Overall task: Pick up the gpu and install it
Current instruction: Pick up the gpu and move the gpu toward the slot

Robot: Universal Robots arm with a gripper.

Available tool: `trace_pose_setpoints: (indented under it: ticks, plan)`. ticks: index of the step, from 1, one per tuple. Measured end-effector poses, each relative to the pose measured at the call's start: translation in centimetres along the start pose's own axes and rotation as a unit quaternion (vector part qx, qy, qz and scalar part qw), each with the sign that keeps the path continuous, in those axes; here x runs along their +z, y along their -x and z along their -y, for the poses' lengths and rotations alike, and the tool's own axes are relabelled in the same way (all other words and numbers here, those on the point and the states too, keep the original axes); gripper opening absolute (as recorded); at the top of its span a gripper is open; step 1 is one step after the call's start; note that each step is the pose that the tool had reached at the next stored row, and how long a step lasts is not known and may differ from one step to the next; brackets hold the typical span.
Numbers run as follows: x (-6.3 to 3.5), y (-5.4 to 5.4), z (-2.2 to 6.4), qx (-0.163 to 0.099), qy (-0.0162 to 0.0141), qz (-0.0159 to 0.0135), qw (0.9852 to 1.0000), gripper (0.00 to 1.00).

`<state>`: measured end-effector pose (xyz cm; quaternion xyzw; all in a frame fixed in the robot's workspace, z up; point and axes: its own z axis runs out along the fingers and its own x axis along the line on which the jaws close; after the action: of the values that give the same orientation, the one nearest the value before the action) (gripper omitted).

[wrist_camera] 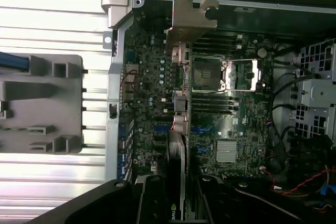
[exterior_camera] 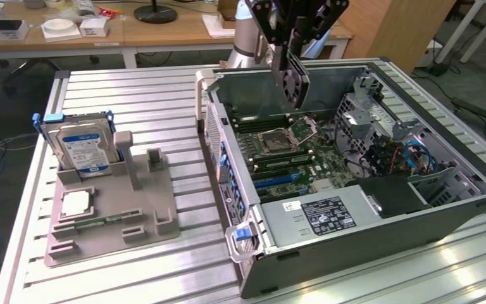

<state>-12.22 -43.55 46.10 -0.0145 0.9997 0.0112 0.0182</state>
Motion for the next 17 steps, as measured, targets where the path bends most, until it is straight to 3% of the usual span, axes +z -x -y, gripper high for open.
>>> trace_pose_setpoints:
  ticks: [17]
  plan:
    - [0.13, 2.5, 0.07, 0.000, 0.0000, 0.0000, 1.0000, 0.26]
